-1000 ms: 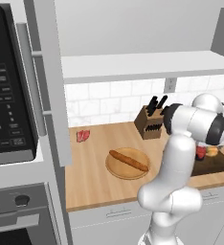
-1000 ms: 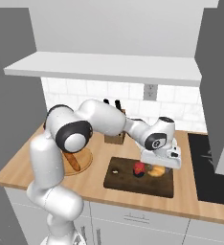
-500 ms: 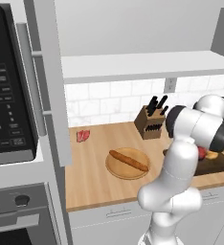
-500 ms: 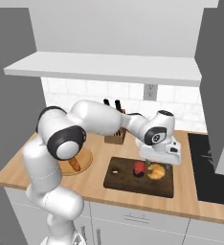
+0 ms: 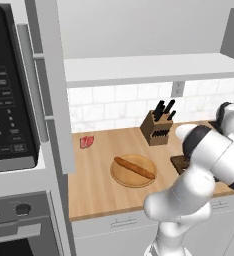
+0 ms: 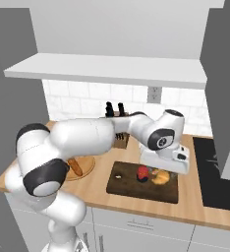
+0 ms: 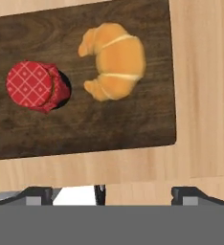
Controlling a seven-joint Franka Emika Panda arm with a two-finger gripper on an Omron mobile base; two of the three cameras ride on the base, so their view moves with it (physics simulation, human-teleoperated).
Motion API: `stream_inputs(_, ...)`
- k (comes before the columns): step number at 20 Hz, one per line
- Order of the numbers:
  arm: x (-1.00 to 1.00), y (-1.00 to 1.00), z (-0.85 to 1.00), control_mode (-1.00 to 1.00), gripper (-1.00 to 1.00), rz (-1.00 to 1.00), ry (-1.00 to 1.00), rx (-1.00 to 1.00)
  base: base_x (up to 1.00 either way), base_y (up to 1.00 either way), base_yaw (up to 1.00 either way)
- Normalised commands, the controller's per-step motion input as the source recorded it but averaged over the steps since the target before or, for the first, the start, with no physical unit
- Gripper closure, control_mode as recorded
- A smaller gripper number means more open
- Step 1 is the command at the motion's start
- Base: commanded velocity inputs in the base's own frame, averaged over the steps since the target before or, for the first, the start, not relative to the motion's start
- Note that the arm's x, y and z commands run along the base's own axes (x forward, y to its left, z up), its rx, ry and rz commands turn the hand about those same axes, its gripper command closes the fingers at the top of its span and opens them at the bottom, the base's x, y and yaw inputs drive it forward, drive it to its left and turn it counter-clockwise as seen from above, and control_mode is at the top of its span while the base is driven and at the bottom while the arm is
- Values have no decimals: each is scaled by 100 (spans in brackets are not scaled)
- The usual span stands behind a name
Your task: From the different types of pastries on the counter, select a croissant and place it on the cutting board. Then retrieve a jar of jam from the cabinet and place it alongside the croissant on the cutting board.
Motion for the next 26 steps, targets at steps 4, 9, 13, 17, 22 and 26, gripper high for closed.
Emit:
stream_inputs(4, -48, 86, 5, -100, -100, -1, 9, 0, 0, 0, 0)
stream_inputs(9, -79, 78, 0, -100, -100, 0, -5, -8, 0, 0, 0)
stream_inputs(13, -71, 37, -46, -100, -100, -9, 1, -11, 0, 0, 0)
stream_inputs(17, -35, 30, -45, -100, -100, -13, 0, -9, 0, 0, 0)
stream_inputs(22, 0, 7, -17, -100, -100, -8, 0, -1, 0, 0, 0)
stream_inputs(26, -16, -1, 0, -100, -100, -12, 0, 0, 0, 0, 0)
